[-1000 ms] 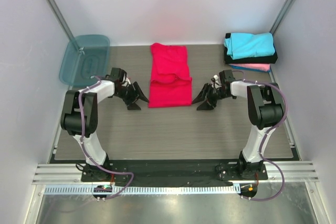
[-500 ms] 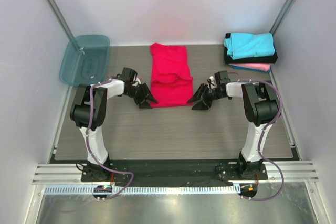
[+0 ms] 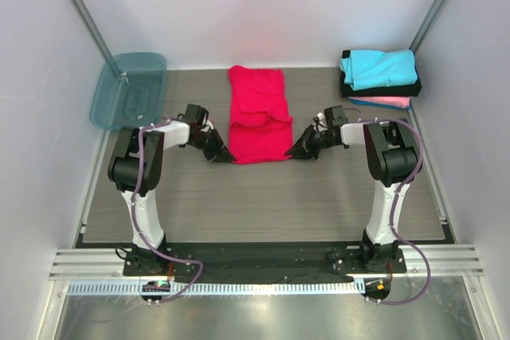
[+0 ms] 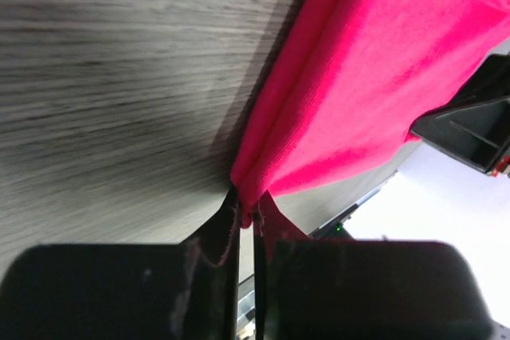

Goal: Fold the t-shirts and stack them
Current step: Fold the tshirt

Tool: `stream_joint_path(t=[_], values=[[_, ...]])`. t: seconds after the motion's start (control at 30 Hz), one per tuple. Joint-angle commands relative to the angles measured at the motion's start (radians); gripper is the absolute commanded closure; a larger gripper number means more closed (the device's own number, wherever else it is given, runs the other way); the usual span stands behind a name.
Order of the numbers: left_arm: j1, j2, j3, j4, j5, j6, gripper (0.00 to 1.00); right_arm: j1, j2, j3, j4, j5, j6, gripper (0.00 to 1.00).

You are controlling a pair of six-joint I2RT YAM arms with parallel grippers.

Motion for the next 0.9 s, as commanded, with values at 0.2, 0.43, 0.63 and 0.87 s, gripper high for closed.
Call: stream_joint_path(t=[0.2, 0.43, 0.63, 0.87], values=[[0.002, -0.122, 0.021, -0.066, 0.006, 0.074, 0.99, -0.002, -0.106, 0.02, -0.07, -0.037, -0.061, 0.99], [-0.004, -0.3, 0.029, -0.164, 0.012, 0.137, 1.0, -0.021, -0.28, -0.018, -0.191, -0.056, -0.147, 0.99], [-0.027, -0.398, -0.027, -0.169, -0.009, 0.145, 1.0, -0.019, -0.378, -0.037, -0.197, -0.05, -0.153, 0.99], [-0.054, -0.507, -0.091, -0.193, -0.044, 0.174, 1.0, -0.013, -0.456, -0.034, -0.223, -0.039, -0.179, 0.99]])
